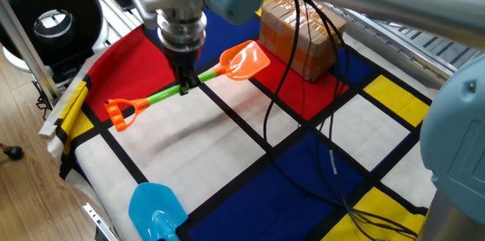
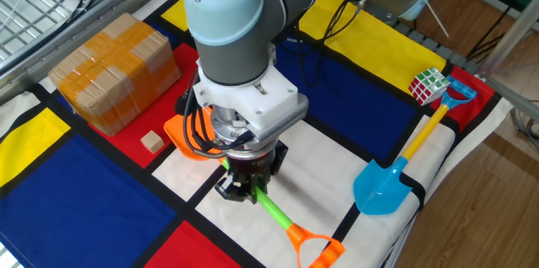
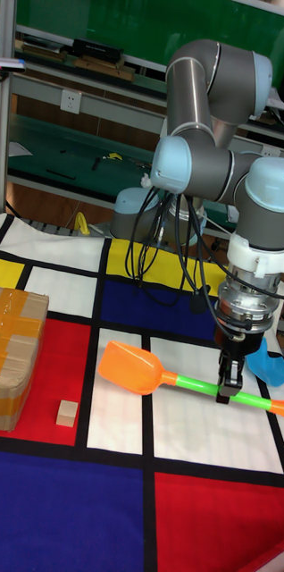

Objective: Use a shovel to scoop up an object

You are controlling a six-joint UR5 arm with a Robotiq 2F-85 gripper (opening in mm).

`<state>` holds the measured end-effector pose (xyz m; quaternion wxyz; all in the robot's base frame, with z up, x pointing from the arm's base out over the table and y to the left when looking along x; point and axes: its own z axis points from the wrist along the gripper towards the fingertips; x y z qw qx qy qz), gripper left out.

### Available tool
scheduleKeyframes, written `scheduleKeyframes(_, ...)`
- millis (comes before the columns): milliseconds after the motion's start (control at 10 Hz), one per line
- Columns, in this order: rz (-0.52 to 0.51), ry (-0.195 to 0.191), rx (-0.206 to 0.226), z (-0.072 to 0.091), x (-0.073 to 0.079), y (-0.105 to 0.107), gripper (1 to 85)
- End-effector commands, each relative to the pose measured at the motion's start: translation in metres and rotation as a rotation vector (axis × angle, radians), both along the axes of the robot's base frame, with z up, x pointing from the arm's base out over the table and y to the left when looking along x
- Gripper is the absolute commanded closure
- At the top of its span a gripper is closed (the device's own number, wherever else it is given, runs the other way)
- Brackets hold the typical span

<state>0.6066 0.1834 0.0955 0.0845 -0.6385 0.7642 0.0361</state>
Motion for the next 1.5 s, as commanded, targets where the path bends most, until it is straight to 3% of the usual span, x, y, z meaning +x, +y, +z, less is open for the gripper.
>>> scheduleKeyframes(0, -0.001, 0.008, -0.010, 0.001, -0.001, -0.004, 84.7)
scheduleKeyframes(200, -0.009, 0.004, -0.020, 0.001, 0.000, -0.006, 84.7)
scheduleKeyframes(400, -0.009, -0.005, 0.018, 0.002, 0.003, 0.005, 84.7)
scheduleKeyframes(700, 0.006, -0.033, 0.009, -0.010, 0.020, 0.016, 84.7)
scheduleKeyframes(900, -0.003, -0.048, 0.028, -0.015, 0.027, 0.029, 84.7)
scheduleKeyframes(1000, -0.015, -0.043, 0.044, -0.015, 0.027, 0.034, 84.7)
scheduleKeyframes(1400, -0.018, -0.022, 0.031, -0.016, 0.022, 0.030, 84.7)
